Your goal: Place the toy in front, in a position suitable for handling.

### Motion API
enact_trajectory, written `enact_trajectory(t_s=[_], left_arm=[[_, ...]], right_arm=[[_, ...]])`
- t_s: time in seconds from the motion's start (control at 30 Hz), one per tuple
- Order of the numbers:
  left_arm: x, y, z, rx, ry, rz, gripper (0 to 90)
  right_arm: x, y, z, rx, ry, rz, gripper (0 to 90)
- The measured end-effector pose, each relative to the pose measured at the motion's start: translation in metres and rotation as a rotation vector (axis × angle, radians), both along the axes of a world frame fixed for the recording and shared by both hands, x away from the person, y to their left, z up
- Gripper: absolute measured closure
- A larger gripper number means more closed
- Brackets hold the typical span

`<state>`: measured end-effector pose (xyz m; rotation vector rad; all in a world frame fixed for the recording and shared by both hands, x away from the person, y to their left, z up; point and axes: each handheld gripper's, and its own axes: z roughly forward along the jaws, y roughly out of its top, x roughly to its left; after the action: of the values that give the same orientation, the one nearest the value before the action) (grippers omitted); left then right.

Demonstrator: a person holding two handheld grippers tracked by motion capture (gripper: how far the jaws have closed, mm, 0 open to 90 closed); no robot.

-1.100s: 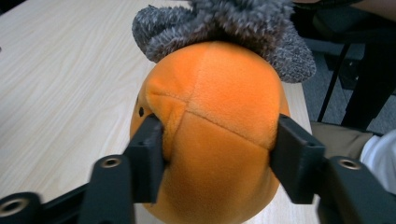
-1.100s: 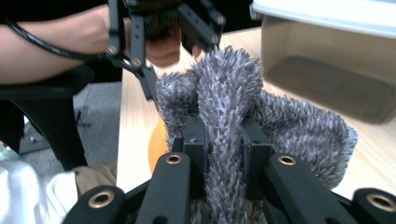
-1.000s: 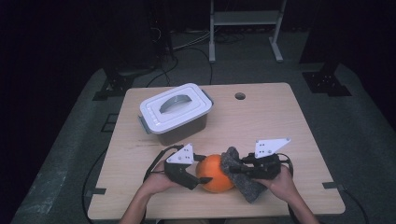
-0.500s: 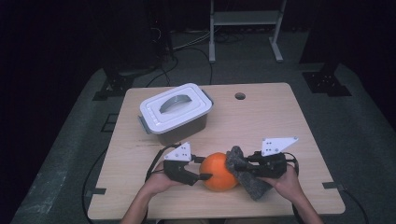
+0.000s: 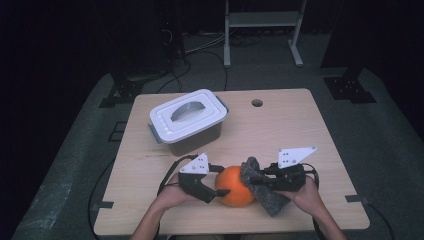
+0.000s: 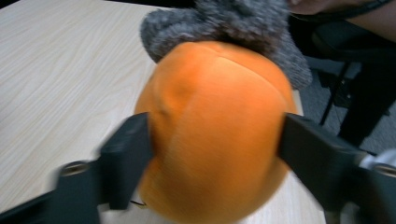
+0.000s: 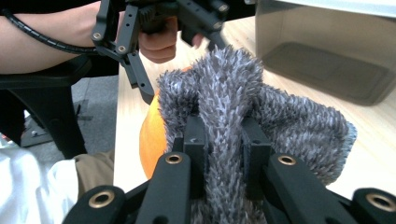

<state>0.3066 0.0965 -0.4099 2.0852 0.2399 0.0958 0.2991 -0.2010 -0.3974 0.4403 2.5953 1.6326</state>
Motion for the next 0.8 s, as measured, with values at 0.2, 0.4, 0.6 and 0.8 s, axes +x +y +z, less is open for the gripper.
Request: enact_trajectory(t_s=[0.2,0.4,0.6,0.8], left_arm=[[-0.002,-0.004,-0.004,-0.007,0.019,-0.041,18.5],[-0.002,-0.002,-0.004,-0.029,0.024,-0.073,25.2],[0.0,-0.012,-0.01,-0.002,0.043,-0.05,15.8],[-0.01,-0.016,0.0,0.046,-0.033,-0.062,37.8]], right_arm=[[0.002,-0.002,0.0,-0.004,0.0,-0.014,76.0],[0.005,-0.012,-0.004,0.0,0.021,-0.026,75.9],[0.004,-0.009,-0.003,-0.011,0.02,-0.007,75.9],[-0.004,-0.004,0.019,0.022,-0.041,-0.003,75.9]])
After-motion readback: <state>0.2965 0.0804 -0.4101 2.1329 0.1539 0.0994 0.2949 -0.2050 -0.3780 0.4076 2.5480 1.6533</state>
